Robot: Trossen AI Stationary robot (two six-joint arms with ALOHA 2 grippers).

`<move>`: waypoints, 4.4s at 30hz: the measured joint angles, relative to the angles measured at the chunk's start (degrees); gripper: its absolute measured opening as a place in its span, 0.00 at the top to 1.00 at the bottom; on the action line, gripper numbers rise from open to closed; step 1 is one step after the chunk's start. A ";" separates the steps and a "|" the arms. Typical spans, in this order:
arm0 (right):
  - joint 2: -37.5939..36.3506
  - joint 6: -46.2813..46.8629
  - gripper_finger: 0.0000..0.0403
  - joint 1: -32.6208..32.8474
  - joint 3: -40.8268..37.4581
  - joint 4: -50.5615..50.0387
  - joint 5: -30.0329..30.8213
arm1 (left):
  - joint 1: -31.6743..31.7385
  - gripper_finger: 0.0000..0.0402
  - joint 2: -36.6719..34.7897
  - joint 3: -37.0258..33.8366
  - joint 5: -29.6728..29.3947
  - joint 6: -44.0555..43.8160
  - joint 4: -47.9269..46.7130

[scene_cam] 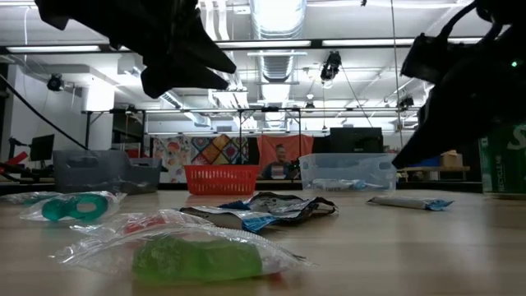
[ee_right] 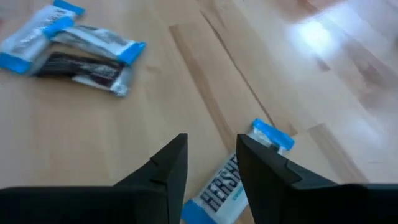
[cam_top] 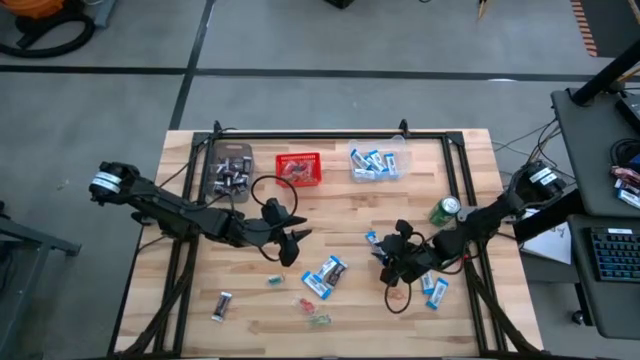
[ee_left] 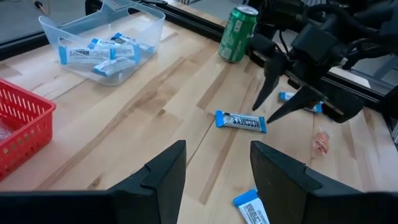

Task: Sort candy
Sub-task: Put the white chocolate into the transparent bin

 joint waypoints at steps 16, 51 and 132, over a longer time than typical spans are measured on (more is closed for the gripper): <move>15.19 17.21 0.68 -5.04 0.22 0.80 0.92 | 0.00 0.60 0.51 0.00 -0.02 1.91 0.95; -9.67 -2.40 0.98 -11.02 -0.11 5.17 -7.02 | 0.00 0.60 2.46 0.02 3.77 9.45 5.24; 14.71 27.36 0.42 -14.89 -0.26 18.48 -11.96 | 14.51 0.91 47.55 17.77 15.61 24.31 26.26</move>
